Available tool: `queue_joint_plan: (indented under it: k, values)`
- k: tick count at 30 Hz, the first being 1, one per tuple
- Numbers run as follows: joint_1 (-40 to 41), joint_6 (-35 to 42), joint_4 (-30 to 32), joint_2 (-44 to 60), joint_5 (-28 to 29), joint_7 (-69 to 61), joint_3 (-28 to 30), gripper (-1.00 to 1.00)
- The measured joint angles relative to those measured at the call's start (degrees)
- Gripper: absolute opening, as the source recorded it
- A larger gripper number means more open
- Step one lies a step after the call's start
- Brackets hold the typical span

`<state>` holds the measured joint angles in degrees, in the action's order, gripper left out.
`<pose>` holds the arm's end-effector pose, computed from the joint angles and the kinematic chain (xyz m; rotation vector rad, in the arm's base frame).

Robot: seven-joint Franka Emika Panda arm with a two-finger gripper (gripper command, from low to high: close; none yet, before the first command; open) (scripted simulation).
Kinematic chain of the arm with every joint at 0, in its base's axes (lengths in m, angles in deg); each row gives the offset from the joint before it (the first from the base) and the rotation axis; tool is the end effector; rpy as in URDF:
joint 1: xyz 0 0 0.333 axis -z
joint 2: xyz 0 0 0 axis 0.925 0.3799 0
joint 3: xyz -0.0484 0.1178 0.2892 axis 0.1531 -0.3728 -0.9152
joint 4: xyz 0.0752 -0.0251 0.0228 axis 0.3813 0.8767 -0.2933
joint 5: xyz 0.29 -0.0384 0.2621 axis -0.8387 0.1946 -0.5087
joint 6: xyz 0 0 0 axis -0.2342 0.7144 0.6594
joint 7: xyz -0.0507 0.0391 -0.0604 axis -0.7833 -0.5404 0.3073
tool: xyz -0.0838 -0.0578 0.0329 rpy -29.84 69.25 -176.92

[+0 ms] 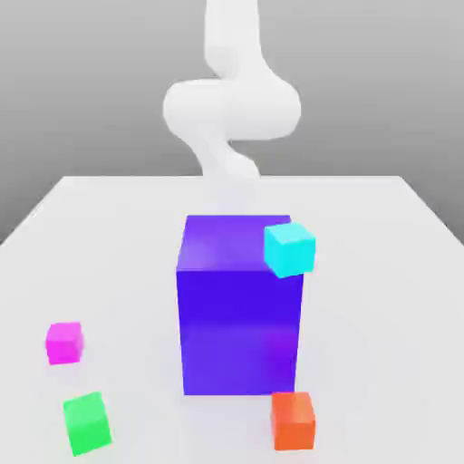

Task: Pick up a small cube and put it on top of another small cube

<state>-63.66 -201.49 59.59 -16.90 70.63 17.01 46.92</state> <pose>0.3807 -0.0288 0.6623 -2.4176 1.2347 -0.9444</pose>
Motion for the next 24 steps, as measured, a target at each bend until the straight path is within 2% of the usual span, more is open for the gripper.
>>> queue_joint_plan:
  k: [8, 15, 20, 24]
  values:
    - [12.11, -9.98, 8.09, 17.03, 2.47, 14.43, 2.37, 0.00]
    - [20.10, -18.51, 15.01, 31.52, 3.03, 25.62, 7.14, 0.00]
    - [26.05, -24.65, 19.97, 42.00, -0.94, 30.48, 10.56, 0.00]
    - [28.79, -30.35, 21.08, 50.42, -6.94, 29.23, 8.97, 0.00]
